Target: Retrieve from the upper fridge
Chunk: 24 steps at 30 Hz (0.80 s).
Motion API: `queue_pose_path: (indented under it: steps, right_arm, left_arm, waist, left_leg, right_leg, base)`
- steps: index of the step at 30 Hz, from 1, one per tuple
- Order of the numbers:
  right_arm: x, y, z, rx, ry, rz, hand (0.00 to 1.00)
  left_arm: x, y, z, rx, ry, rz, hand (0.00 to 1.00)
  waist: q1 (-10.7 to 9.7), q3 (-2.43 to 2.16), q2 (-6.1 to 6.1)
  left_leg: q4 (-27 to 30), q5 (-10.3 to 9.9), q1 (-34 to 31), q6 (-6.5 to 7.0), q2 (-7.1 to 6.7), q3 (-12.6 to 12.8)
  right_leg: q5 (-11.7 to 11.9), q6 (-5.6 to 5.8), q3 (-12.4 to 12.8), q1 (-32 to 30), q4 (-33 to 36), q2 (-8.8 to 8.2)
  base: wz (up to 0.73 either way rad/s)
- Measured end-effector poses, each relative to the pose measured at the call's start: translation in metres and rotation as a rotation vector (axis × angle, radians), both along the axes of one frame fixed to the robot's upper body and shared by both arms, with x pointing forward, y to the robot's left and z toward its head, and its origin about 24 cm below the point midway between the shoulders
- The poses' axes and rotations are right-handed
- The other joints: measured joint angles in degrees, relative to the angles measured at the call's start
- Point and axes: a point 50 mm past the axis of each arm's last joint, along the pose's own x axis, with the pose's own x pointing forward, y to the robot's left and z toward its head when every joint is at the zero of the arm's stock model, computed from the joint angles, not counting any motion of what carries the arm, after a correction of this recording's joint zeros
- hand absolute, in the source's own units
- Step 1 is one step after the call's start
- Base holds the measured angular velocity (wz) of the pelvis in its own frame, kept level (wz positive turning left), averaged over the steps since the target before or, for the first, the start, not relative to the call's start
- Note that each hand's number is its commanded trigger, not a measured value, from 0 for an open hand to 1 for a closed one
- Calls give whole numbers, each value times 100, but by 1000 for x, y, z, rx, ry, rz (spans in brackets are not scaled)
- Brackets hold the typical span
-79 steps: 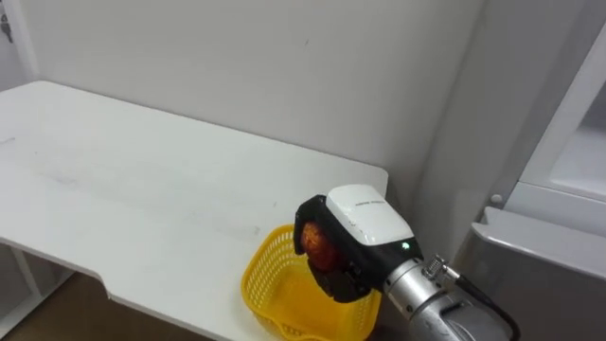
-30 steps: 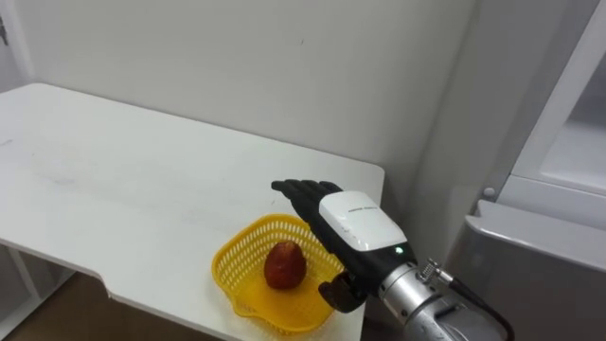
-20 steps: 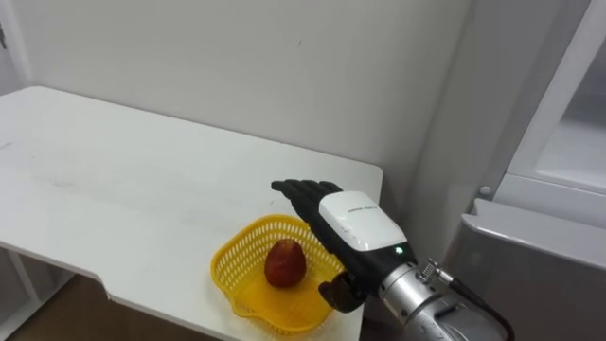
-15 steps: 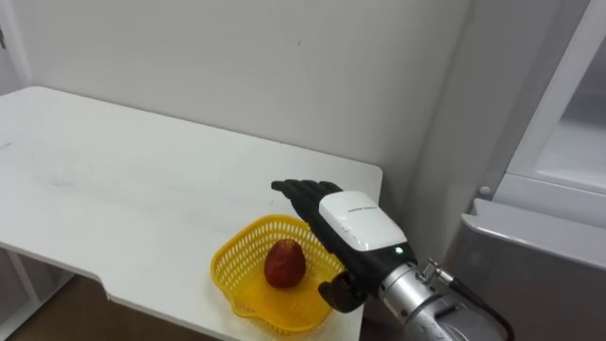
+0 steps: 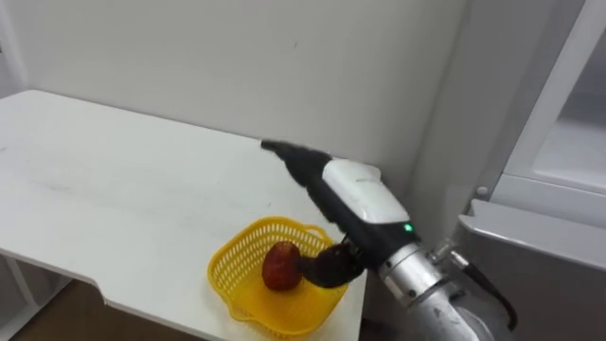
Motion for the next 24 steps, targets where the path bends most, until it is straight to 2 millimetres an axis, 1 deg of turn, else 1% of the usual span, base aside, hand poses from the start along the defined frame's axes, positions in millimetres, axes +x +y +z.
queue_pose_path:
  steps: [2, 5, 6, 7, 8, 9, 10, 11, 12, 14, 15, 17, 18, 19, 20, 22, 24]
  right_arm:
    - [-3, -1, 21, 86, -76, 12, 0]
    - [-10, -1, 46, 194, -160, 52, 0]
    - [-15, -3, 53, 237, -183, 70, 0]
    - [-17, -4, 57, 256, -195, 77, 0]
    - [-21, -4, 62, 298, -215, 96, 0]
    - [-26, -4, 68, 335, -233, 118, 0]
    - [-29, -4, 70, 351, -240, 131, 0]
    - [-32, -4, 74, 369, -253, 149, 0]
    - [-36, -4, 77, 384, -273, 162, 0]
    - [-40, -5, 82, 402, -304, 165, 0]
    - [-41, -6, 83, 408, -313, 163, 0]
    - [-45, -10, 88, 432, -347, 154, 0]
    - [-45, -10, 89, 440, -353, 155, 0]
    - [-47, -11, 90, 457, -363, 163, 0]
    - [-49, -11, 91, 476, -368, 175, 0]
    - [-50, -12, 92, 495, -373, 181, 0]
    - [-51, -19, 94, 518, -396, 158, 0]
  left_arm:
    - [-3, -1, -1, 6, 2, 2, 0]
    - [-3, -2, -1, 5, -1, 3, 0]
    - [-4, -3, -2, 3, 3, 6, 0]
    - [-5, -4, -2, 2, 5, 6, 0]
    - [-7, -5, -3, -1, 11, 8, 0]
    - [-10, -5, -3, -3, 16, 10, 0]
    - [-10, -6, -3, -2, 18, 12, 0]
    - [-12, -6, -4, -1, 21, 14, 0]
    - [-13, -6, -4, 3, 24, 17, 0]
    - [-15, -6, -4, 9, 26, 20, 0]
    - [-15, -6, -5, 8, 26, 21, 0]
    - [-15, -8, -5, 3, 29, 23, 0]
    - [-16, -9, -6, 1, 32, 23, 0]
    - [-17, -11, -6, -4, 34, 24, 0]
    - [-17, -11, -6, -10, 30, 39, 0]
    - [-18, -11, -7, -7, 27, 56, 0]
    - [-19, -12, -7, -2, 27, 64, 0]
  waist:
    - [-94, 10, 23]
    - [-215, -9, 72]
    - [-228, -30, 110]
    - [-229, -46, 132]
    - [-228, -83, 179]
    - [-231, -99, 215]
    - [-241, -98, 230]
    - [-323, -105, 273]
    - [-360, -109, 298]
    - [-375, -104, 324]
    - [-381, -104, 327]
    - [-477, -102, 331]
    - [-505, -91, 348]
    - [-546, -91, 344]
    - [-602, -77, 366]
    - [-715, -82, 356]
    - [-815, -79, 358]
  left_leg:
    - [-11, -1, -11, 0, 2, -5]
    - [-26, -2, -32, 1, 10, 37]
    - [-27, -2, -27, 1, 17, 104]
    - [-30, -2, -16, 1, 20, 125]
    - [-56, -1, 19, 1, 25, 175]
    - [-66, -1, 70, 1, 28, 215]
    - [-67, -1, 100, 1, 29, 228]
    - [-66, -1, 125, 1, 30, 236]
    - [-76, -1, 150, 1, 30, 237]
    - [-109, 0, 205, 1, 39, 273]
    - [-109, 0, 208, 0, 42, 286]
    - [-109, 0, 212, 0, 50, 294]
    - [-109, 0, 214, 0, 51, 294]
    - [-111, -1, 225, 0, 54, 303]
    - [-112, -1, 228, -1, 62, 307]
    - [-120, -2, 228, -2, 68, 307]
    - [-126, -3, 249, -3, 70, 333]
  right_leg:
    - [0, 0, 37, -4, 1, 4]
    - [1, 1, 115, -63, 16, 16]
    - [1, 1, 122, -62, 16, 19]
    - [1, 1, 133, -61, 17, 22]
    - [1, 1, 168, -55, 21, 26]
    - [1, 1, 204, -29, 21, 28]
    - [1, 1, 216, -6, 20, 29]
    - [1, 1, 219, 32, 10, 27]
    - [1, 1, 225, 46, 13, 26]
    - [1, 1, 255, 46, 17, 35]
    - [1, 1, 260, 47, 21, 37]
    - [1, 1, 260, 56, 48, 39]
    - [1, 1, 258, 56, 54, 39]
    - [1, 1, 260, 58, 65, 39]
    - [1, 1, 257, 52, 95, 42]
    - [1, 1, 256, 57, 101, 44]
    - [1, 1, 268, 60, 111, 44]
  base:
    - [-2]
    - [-9]
    - [-13]
    - [-17]
    - [-19]
    - [-18]
    - [-11]
    - [0]
    - [0]
    - [-9]
    - [-9]
    - [0]
    - [0]
    - [0]
    - [0]
    - [0]
    - [-5]
